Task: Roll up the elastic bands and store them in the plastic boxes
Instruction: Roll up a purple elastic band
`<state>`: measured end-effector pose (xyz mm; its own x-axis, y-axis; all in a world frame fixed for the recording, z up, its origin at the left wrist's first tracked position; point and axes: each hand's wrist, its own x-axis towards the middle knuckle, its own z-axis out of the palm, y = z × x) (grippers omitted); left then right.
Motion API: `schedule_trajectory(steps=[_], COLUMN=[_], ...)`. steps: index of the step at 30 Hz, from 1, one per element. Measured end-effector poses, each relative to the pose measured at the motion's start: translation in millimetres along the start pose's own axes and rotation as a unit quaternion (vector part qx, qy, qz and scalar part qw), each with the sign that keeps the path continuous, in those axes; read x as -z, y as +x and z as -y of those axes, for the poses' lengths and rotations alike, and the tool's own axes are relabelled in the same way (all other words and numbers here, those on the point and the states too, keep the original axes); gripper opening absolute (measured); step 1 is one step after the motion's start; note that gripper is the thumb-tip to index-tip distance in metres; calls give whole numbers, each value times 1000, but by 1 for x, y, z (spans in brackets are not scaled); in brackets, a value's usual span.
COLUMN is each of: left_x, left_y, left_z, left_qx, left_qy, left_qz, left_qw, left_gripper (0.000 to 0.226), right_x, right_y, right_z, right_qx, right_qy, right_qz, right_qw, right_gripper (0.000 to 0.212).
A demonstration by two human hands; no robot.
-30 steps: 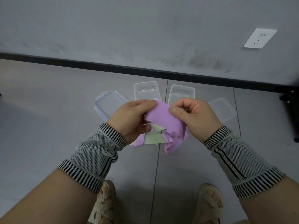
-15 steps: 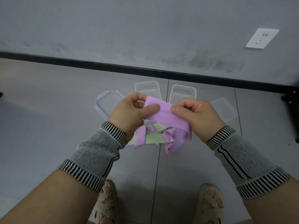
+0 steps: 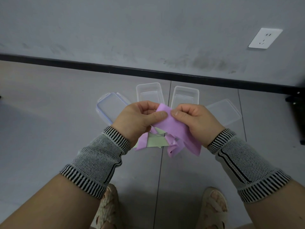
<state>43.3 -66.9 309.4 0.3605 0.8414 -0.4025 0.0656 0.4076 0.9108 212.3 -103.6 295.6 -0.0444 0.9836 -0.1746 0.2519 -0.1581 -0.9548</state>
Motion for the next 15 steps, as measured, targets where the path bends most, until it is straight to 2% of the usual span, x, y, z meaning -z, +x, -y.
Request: schedule_trajectory(steps=[3,6,9,13,15], left_x=[-1,-2,-2,1,2], left_y=[1,2,2,0,0], left_z=[4,4,3,0,-2], left_qx=[18,34,51,82,90], left_qy=[9,-14,-28,-43,-64], left_qz=[8,5,10,25,14], left_qw=[1000,999,998,995,994], left_gripper=[6,8,9,12,12], right_x=[-2,-4,-3,-1,0], right_y=[2,4,4,4,5], right_z=[-5,-6,-5,-8,-13], right_qx=[-34,-37,-14,-14,-28], right_qy=[13,34,-4,-45,-85], right_qz=[22,26,-3,-51,-84], right_qw=[999,998,1000,998,992], right_gripper=[33,28,26,9,14])
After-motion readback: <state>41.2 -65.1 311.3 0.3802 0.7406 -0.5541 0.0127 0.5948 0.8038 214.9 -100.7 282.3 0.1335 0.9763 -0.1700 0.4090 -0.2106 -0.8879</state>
